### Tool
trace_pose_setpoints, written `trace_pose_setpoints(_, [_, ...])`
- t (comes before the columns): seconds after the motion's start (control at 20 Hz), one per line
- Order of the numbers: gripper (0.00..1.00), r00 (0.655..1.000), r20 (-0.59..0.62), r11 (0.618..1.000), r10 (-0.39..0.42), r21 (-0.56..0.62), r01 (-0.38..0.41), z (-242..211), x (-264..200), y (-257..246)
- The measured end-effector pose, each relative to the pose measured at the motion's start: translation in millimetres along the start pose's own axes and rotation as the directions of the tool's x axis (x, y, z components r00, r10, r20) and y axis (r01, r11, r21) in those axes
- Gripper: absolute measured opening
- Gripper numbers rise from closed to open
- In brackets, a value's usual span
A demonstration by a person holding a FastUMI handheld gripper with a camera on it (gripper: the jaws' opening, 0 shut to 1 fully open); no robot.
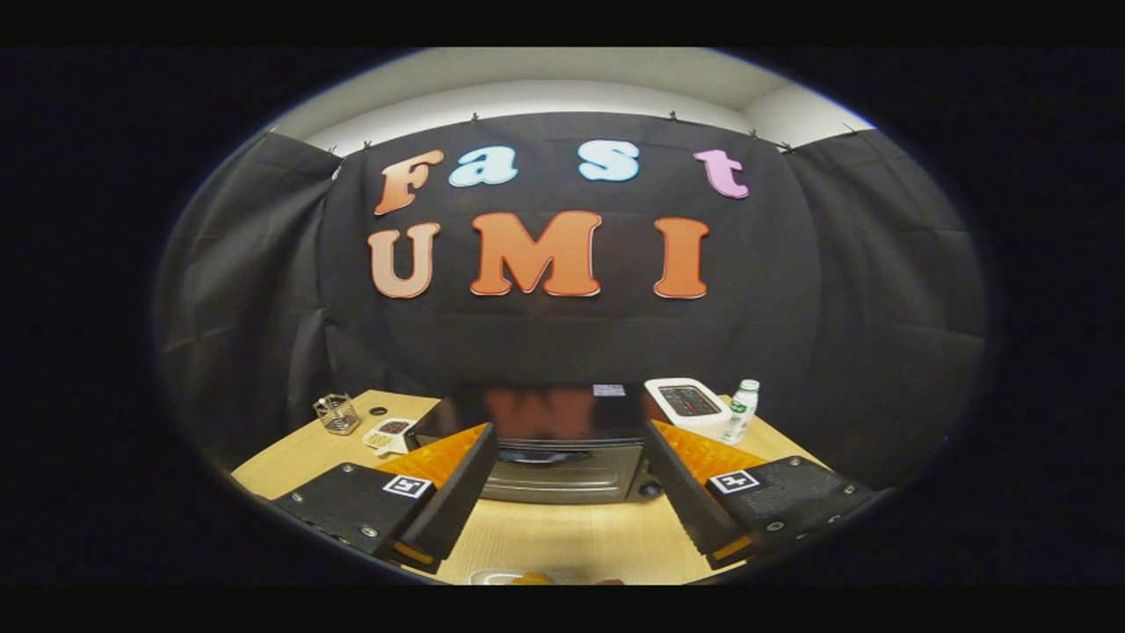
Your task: Open the toaster oven, put the food inside, and close the toaster oven door.
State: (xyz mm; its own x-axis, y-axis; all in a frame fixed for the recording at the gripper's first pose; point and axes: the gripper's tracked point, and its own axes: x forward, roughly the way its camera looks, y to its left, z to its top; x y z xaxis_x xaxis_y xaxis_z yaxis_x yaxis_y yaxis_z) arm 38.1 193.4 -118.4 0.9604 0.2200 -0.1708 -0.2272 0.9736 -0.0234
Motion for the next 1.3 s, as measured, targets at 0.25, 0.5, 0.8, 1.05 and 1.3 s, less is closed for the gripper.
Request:
trace_pose_setpoints(0.25, [0.99, 0.992, -0.128, 0.999, -0.007, -0.033, 0.003, -42.6, 62.4, 20.8])
trace_pose_setpoints(0.5, [1.0, 0.972, -0.236, 0.998, 0.004, -0.055, -0.018, -73.5, 84.3, 33.9])
trace_pose_setpoints(0.8, [1.0, 0.963, -0.27, 0.997, -0.01, -0.078, -0.012, -82.7, 75.8, 39.6])
trace_pose_setpoints(1.05, [1.0, 0.927, -0.371, 0.987, 0.059, 0.159, 0.001, -127.3, 52.7, 47.2])
trace_pose_setpoints(1.3, [0.99, 0.988, -0.154, 0.999, 0.007, -0.041, -0.014, -48.8, 69.8, 47.6])
